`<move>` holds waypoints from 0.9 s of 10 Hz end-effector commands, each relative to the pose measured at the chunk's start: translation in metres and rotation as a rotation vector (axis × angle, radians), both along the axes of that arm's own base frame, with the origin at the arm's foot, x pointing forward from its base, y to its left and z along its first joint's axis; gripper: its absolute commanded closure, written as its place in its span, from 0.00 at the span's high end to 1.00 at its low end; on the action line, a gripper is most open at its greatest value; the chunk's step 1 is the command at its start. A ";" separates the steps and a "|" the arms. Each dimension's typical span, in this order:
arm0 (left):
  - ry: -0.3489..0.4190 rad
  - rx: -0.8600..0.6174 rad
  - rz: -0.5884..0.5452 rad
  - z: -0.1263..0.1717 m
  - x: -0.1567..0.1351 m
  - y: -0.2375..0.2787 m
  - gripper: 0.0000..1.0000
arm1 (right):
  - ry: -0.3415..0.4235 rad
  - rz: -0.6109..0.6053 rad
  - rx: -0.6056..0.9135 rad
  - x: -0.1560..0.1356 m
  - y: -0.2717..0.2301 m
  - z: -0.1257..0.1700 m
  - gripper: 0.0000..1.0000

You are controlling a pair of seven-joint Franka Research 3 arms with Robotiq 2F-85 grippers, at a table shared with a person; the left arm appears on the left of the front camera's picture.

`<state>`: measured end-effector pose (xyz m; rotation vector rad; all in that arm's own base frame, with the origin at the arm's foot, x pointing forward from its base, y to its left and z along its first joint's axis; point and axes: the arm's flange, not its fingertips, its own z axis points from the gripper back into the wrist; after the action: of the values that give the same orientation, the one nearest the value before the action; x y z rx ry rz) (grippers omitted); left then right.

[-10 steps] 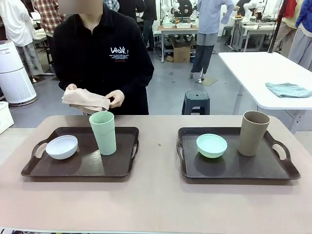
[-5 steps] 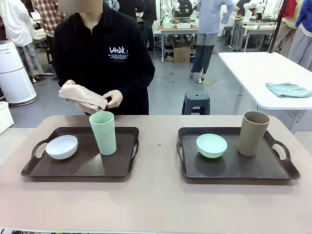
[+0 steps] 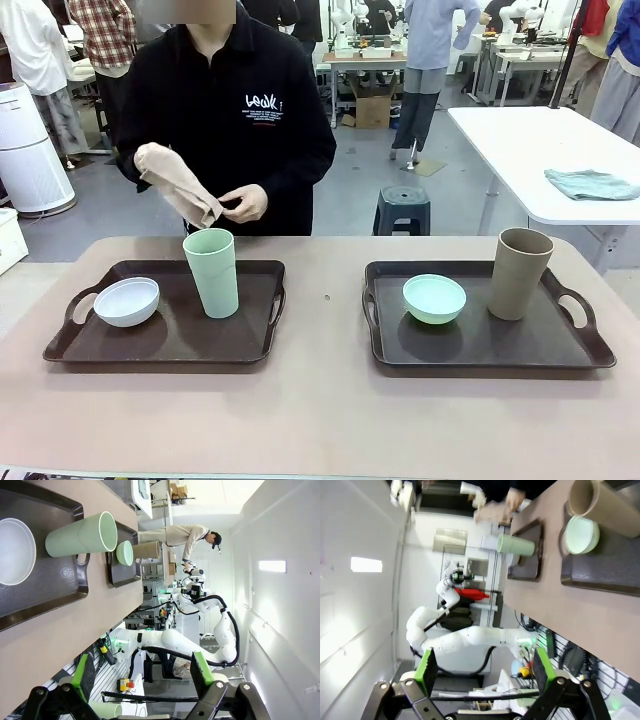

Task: Set up a tray with a mat and arrange the tableware.
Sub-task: Pick up the Picnic Bowl and Reusable plastic cup from the Handle tray in front of the human's position and hold them in the air.

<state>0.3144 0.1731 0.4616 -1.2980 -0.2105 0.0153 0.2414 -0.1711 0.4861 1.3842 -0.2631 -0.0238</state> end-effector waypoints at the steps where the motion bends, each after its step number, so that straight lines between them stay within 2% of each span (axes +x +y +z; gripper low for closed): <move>1: -0.031 0.135 0.011 0.012 -0.001 -0.009 1.00 | -0.203 0.134 -0.170 0.006 0.043 0.020 1.00; 2: -0.067 0.309 0.020 0.037 -0.009 -0.019 1.00 | -0.351 0.201 -0.300 0.007 0.104 0.047 1.00; 3: -0.110 0.522 0.042 0.060 -0.019 -0.027 1.00 | -0.565 0.316 -0.426 -0.002 0.166 0.069 1.00; 4: -0.160 0.782 0.050 0.084 -0.030 -0.039 1.00 | -0.777 0.473 -0.569 -0.015 0.226 0.082 1.00; 5: -0.222 0.991 0.129 0.107 -0.039 -0.055 1.00 | -0.973 0.605 -0.709 -0.027 0.273 0.081 1.00; 6: -0.290 1.062 0.175 0.126 -0.044 -0.067 1.00 | -1.024 0.634 -0.691 -0.031 0.302 0.071 1.00; 7: -0.186 0.635 0.027 0.100 -0.023 -0.035 1.00 | -0.475 0.467 -0.474 -0.030 0.232 0.087 1.00; 9: -0.186 0.635 0.027 0.100 -0.023 -0.035 1.00 | -0.475 0.467 -0.474 -0.030 0.232 0.087 1.00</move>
<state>0.2822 0.1308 0.5671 -0.6033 -0.3840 -0.1511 0.2041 0.0764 0.5739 0.8812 -0.3209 0.7777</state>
